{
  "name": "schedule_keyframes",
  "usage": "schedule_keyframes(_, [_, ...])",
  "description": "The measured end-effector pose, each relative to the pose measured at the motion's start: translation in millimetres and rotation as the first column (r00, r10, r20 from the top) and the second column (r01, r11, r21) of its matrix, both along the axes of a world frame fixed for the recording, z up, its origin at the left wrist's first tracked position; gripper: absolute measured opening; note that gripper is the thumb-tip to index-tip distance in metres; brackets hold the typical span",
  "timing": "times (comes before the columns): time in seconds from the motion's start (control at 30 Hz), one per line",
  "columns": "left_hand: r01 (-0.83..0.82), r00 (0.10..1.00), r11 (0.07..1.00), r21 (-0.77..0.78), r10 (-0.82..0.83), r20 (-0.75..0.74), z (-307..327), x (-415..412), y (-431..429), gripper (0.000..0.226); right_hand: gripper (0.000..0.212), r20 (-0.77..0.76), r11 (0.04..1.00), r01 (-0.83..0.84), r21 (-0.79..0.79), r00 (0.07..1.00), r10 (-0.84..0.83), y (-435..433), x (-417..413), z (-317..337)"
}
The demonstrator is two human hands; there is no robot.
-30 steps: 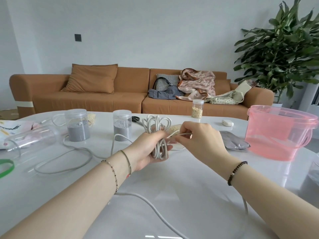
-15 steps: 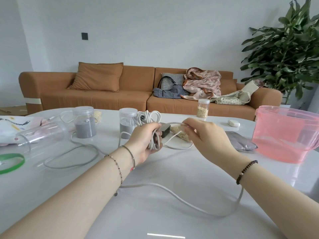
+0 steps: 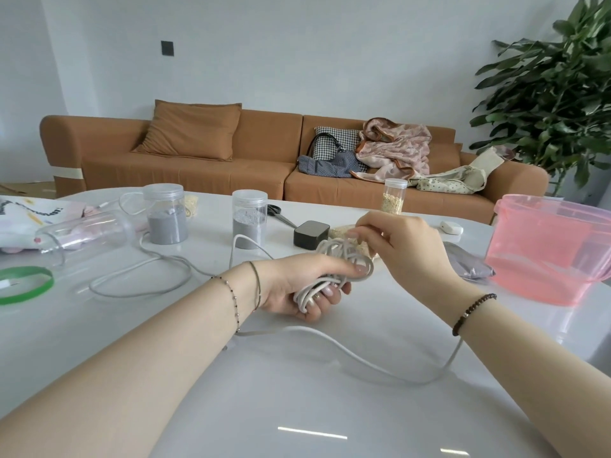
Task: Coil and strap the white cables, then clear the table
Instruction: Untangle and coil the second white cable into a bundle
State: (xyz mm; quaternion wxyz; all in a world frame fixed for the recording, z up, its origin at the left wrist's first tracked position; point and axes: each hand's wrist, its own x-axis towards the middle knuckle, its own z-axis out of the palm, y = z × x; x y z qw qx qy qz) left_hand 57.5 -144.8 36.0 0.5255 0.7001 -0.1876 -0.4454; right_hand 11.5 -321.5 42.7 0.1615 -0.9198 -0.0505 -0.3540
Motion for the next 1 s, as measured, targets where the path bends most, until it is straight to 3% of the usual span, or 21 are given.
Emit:
schedule_keyframes(0.1, [0.068, 0.997, 0.987, -0.148, -0.071, -0.015, 2.9, 0.6, 3.5, 0.035, 0.026, 0.028, 0.991, -0.061, 0.119, 0.998, 0.058, -1.4, 0.2, 0.5])
schedule_keyframes(0.27, [0.112, 0.991, 0.903, -0.416, -0.13, -0.016, 3.4, -0.7, 4.2, 0.029, 0.044, 0.084, 0.999, -0.019, -0.03, 0.996, 0.021, 0.2, -2.6, 0.3])
schedule_keyframes(0.47, [-0.12, 0.985, 0.746, -0.655, 0.171, 0.014, 2.8, 7.4, 3.2, 0.019, 0.032, 0.006, 0.988, -0.02, -0.151, 1.0, 0.021, 4.2, -1.8, -4.4])
schedule_keyframes(0.6, [-0.245, 0.935, 0.713, -0.657, 0.353, 0.035, -1.1, 10.3, 2.3, 0.02, 0.025, -0.018, 0.981, -0.06, -0.185, 0.998, 0.058, 10.4, -3.5, -4.8])
schedule_keyframes(0.67, [-0.277, 0.909, 0.735, -0.619, 0.409, 0.079, -3.5, 12.9, 1.1, 0.035, 0.026, -0.03, 0.981, -0.06, -0.183, 0.998, 0.055, 9.5, -3.3, -5.7])
schedule_keyframes(0.7, [-0.285, 0.901, 0.751, -0.596, 0.422, 0.1, -3.6, 14.0, 0.9, 0.041, 0.026, -0.035, 0.982, -0.059, -0.181, 0.998, 0.054, 9.0, -3.0, -6.1])
schedule_keyframes(0.8, [-0.275, 0.889, 0.768, -0.579, 0.433, 0.152, -5.0, 16.2, 0.9, 0.029, 0.026, -0.035, 0.985, -0.043, -0.169, 0.999, 0.038, 6.8, -1.1, -7.3])
schedule_keyframes(1.0, [-0.252, 0.846, 0.818, -0.517, 0.445, 0.293, -3.7, 15.0, 0.4, 0.041, 0.03, -0.091, 0.993, -0.059, -0.101, 0.995, 0.05, 10.0, -2.6, -5.7])
